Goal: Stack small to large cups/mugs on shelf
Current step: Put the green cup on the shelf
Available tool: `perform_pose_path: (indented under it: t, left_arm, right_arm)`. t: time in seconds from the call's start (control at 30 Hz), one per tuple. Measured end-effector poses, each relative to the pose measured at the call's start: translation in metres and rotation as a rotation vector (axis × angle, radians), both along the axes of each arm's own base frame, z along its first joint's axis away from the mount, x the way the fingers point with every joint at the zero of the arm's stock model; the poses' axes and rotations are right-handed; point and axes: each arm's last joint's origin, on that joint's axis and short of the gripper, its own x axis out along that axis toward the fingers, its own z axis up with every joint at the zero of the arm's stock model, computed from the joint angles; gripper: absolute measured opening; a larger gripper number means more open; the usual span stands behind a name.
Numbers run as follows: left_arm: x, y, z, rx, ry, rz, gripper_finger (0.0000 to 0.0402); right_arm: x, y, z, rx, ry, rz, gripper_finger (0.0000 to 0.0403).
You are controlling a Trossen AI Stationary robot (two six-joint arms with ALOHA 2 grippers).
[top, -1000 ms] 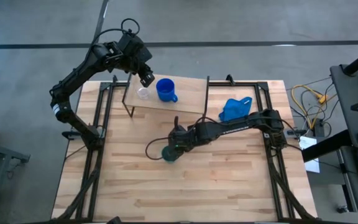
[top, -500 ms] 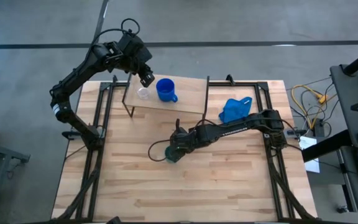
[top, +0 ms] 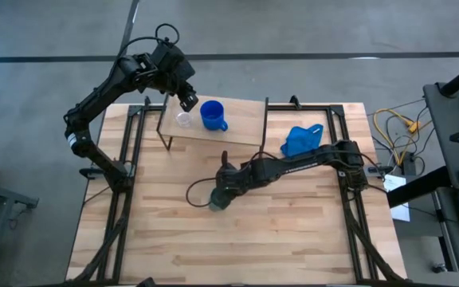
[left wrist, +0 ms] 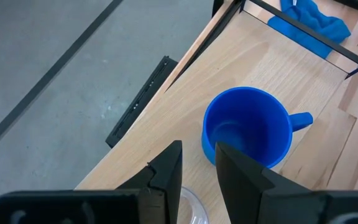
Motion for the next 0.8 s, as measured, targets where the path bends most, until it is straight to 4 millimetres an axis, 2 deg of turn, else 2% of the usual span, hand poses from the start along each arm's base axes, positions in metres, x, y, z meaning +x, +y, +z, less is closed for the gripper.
perform_pose_path:
  t: [0.23,0.5,0.6,0.8]
  left_arm:
    - [0.000,0.000,0.000,0.000,0.000,0.000,0.0083]
    - [0.000,0.000,0.000,0.000,0.000,0.000,0.0083]
    - [0.000,0.000,0.000,0.000,0.000,0.000,0.0083]
    - [0.000,0.000,0.000,-0.001,0.000,0.001,0.0083]
  right_arm:
    - [-0.006,-0.006,0.044,-0.133,0.097,0.071,0.0010]
    - [-0.026,-0.038,0.099,-0.198,0.230,0.057,0.0009]
    - [-0.028,-0.052,0.110,-0.204,0.227,0.047,0.0009]
    - [-0.032,-0.079,0.116,-0.213,0.243,0.021,0.0009]
